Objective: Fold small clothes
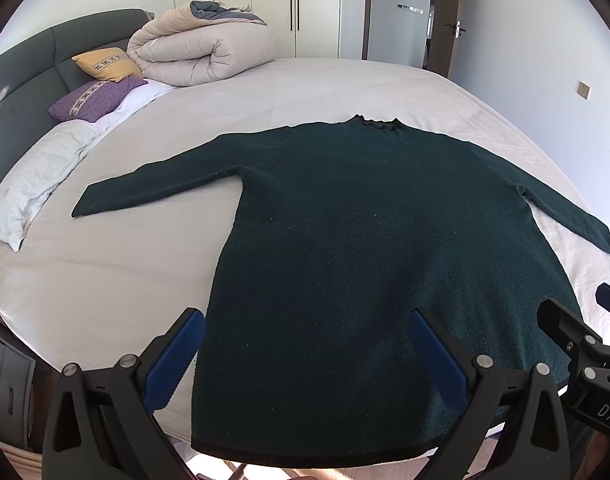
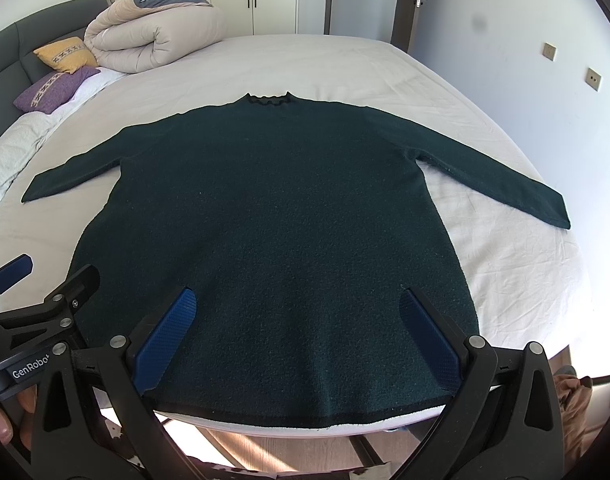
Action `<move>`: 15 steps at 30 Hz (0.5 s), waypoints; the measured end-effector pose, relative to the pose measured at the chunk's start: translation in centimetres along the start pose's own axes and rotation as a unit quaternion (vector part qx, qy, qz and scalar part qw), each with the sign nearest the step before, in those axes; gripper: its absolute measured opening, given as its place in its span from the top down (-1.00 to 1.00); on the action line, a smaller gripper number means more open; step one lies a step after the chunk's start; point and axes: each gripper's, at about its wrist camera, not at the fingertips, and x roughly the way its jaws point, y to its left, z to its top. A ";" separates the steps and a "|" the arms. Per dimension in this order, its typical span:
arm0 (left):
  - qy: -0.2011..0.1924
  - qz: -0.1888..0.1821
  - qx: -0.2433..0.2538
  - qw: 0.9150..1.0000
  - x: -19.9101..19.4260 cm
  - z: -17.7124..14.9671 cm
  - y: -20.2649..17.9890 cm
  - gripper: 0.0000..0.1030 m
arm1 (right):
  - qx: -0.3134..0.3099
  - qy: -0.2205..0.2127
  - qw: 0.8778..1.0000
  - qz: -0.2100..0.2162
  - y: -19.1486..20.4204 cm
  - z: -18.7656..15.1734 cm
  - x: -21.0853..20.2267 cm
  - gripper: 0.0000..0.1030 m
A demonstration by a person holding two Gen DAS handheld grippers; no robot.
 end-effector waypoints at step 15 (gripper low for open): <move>0.002 -0.007 -0.006 1.000 0.1 0.1 0.5 -1.00 | -0.003 0.001 1.000 0.000 0.4 -0.3 0.5 -1.00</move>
